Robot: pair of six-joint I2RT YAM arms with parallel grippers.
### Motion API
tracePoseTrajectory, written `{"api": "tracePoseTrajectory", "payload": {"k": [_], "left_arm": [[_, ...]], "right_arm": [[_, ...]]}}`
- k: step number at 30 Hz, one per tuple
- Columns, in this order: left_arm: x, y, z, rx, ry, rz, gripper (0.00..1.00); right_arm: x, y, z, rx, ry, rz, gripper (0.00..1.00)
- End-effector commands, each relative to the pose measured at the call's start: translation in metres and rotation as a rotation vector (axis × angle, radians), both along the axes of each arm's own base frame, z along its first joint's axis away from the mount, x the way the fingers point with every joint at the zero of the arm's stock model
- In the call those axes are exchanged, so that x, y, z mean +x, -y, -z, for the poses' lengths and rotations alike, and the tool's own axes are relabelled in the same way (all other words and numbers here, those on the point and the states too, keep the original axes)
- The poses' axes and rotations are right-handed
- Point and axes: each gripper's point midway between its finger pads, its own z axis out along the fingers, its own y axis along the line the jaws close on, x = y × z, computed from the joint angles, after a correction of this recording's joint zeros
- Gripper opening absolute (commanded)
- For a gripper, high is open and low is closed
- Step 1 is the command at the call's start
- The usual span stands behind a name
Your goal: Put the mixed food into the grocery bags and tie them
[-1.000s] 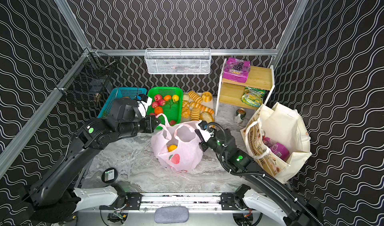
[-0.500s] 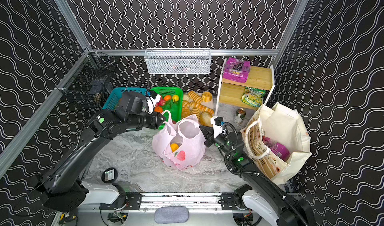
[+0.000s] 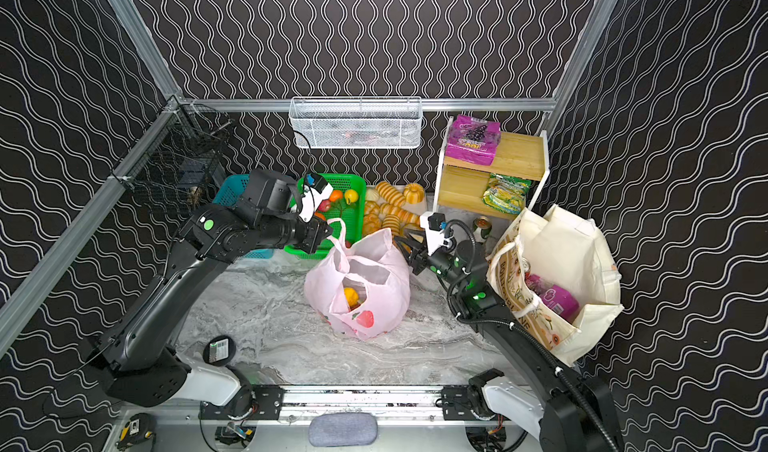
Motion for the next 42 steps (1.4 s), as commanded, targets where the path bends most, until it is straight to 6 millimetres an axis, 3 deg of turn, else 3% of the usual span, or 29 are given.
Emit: {"api": "tracePoseTrajectory", "payload": {"k": [1, 3, 8, 12, 14, 17, 19, 22, 27, 28, 32, 38, 41, 42], "left_arm": [[0.0, 0.001, -0.008, -0.031, -0.001, -0.003, 0.0], [0.0, 0.0, -0.01, -0.041, 0.002, -0.004, 0.0], [-0.003, 0.001, -0.009, -0.055, -0.009, 0.004, 0.0], [-0.003, 0.003, -0.009, -0.061, -0.018, 0.013, 0.0], [-0.004, 0.004, -0.009, -0.063, -0.02, 0.018, 0.0], [-0.003, 0.004, -0.008, -0.06, -0.023, 0.016, 0.0], [-0.002, 0.004, -0.008, -0.059, -0.021, 0.017, 0.0], [-0.003, 0.004, -0.011, -0.064, -0.016, 0.018, 0.0], [-0.003, 0.006, -0.011, -0.071, -0.02, 0.024, 0.0], [-0.003, 0.006, -0.011, -0.069, -0.021, 0.024, 0.0], [-0.004, 0.007, -0.01, -0.072, -0.028, 0.029, 0.0], [-0.005, 0.008, -0.012, -0.08, -0.027, 0.035, 0.0], [-0.004, 0.007, -0.011, -0.075, -0.025, 0.032, 0.0], [-0.005, 0.007, -0.011, -0.074, -0.024, 0.032, 0.0]], "right_arm": [[-0.033, -0.021, 0.016, -0.202, 0.057, -0.209, 0.47], [-0.046, -0.037, 0.024, -0.311, 0.079, -0.288, 0.52], [-0.039, -0.062, 0.058, -0.563, 0.13, -0.285, 0.58], [-0.043, -0.077, 0.049, -0.544, 0.142, -0.337, 0.65], [-0.056, -0.082, 0.044, -0.509, 0.135, -0.399, 0.67], [-0.073, -0.085, 0.047, -0.502, 0.122, -0.477, 0.82], [-0.078, -0.086, 0.049, -0.514, 0.119, -0.483, 0.83], [-0.078, -0.086, 0.063, -0.569, 0.101, -0.456, 1.0], [-0.048, -0.084, 0.074, -0.654, 0.079, -0.272, 1.0], [-0.047, -0.083, 0.082, -0.681, 0.058, -0.27, 1.0], [-0.035, -0.084, 0.083, -0.716, 0.046, -0.213, 0.99], [-0.047, -0.091, 0.1, -0.755, -0.009, -0.327, 0.96], [-0.053, -0.091, 0.11, -0.77, -0.053, -0.364, 0.86], [-0.053, -0.091, 0.111, -0.772, -0.061, -0.362, 0.78]]}}
